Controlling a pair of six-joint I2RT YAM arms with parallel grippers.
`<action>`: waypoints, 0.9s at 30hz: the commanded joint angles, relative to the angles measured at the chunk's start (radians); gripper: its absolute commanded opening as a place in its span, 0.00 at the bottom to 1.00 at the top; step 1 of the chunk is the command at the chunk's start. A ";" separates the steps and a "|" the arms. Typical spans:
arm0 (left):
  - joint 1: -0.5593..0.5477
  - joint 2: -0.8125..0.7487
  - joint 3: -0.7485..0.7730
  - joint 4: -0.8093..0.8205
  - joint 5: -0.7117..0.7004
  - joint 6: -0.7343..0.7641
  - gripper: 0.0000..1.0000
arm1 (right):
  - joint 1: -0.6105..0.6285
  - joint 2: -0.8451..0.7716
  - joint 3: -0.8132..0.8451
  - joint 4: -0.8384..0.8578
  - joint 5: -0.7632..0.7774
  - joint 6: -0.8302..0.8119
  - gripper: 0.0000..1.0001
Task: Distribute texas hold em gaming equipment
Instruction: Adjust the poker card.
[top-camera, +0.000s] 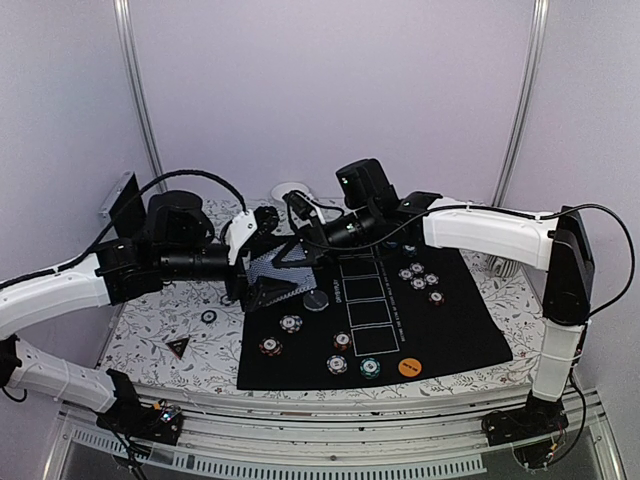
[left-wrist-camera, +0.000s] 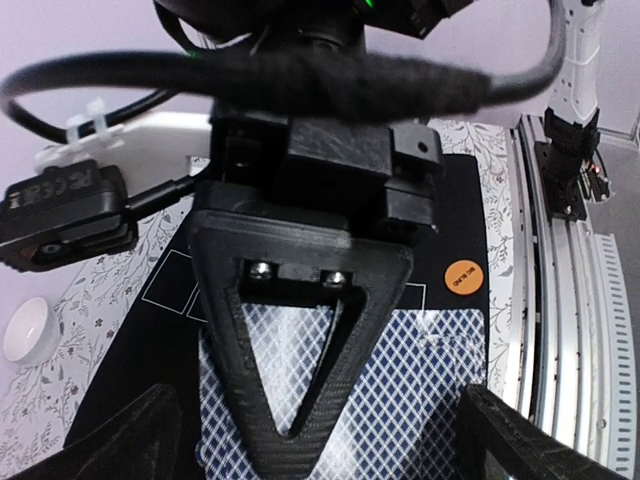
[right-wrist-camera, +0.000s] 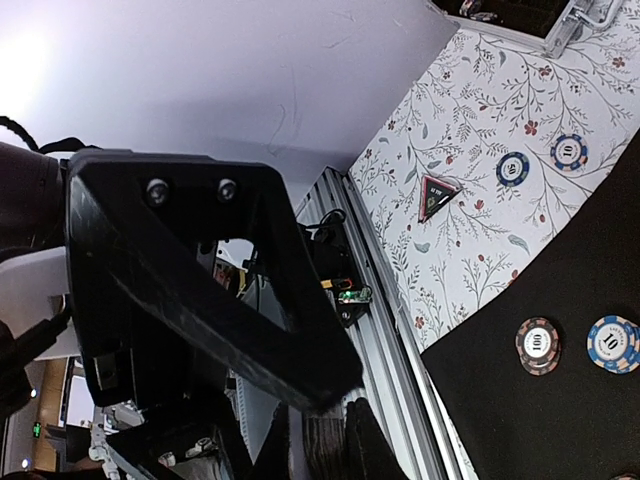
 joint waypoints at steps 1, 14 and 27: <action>0.036 -0.061 -0.030 0.068 0.007 -0.116 0.98 | 0.007 -0.033 0.019 0.021 0.017 -0.050 0.02; 0.110 -0.134 -0.121 0.089 0.102 -0.163 0.98 | 0.007 -0.058 0.015 0.020 0.034 -0.163 0.02; -0.002 -0.026 -0.049 -0.069 -0.079 0.203 0.98 | 0.019 -0.015 0.045 -0.005 0.032 -0.124 0.02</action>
